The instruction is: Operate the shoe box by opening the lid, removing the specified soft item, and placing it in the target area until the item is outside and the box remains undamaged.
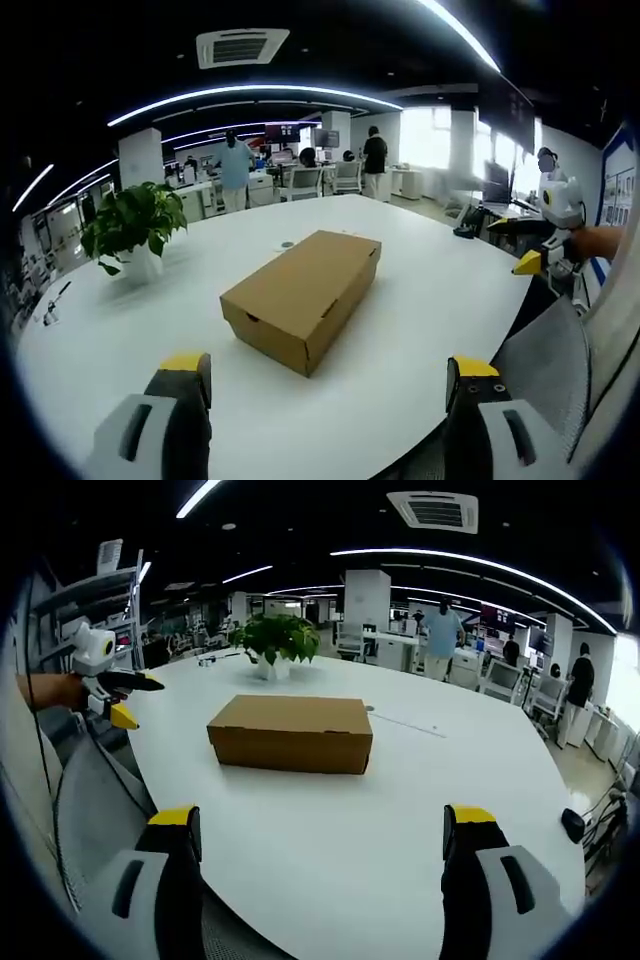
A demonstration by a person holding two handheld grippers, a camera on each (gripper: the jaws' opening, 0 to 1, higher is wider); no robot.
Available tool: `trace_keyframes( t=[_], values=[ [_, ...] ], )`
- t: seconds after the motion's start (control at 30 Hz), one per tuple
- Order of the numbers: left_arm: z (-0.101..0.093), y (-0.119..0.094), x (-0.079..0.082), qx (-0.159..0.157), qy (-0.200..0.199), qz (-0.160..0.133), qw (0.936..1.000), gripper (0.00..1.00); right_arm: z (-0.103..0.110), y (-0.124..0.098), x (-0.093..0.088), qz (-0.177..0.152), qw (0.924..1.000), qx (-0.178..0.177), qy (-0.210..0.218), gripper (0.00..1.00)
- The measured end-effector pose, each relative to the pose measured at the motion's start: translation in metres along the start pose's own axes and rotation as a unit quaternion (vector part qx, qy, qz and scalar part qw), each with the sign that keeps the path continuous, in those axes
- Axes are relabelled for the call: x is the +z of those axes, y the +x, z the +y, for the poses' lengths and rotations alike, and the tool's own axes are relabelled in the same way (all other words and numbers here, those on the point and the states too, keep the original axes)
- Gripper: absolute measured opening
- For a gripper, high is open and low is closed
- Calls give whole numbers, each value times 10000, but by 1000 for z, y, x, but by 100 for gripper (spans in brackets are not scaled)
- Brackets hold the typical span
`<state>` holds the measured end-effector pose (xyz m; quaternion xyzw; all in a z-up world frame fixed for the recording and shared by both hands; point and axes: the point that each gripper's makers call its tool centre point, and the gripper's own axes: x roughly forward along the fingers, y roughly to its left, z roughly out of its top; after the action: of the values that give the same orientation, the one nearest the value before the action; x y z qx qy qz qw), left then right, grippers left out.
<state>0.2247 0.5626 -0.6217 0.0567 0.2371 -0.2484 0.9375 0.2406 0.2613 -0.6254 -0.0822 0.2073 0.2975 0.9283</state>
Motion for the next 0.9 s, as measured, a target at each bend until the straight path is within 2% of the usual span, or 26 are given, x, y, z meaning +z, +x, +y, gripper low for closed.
trace_keyframes(
  t=[0.9],
  values=[
    [0, 1, -2, -8, -73, -24, 10000, 100, 1, -2, -2, 35, 10000, 21, -33, 96]
  ],
)
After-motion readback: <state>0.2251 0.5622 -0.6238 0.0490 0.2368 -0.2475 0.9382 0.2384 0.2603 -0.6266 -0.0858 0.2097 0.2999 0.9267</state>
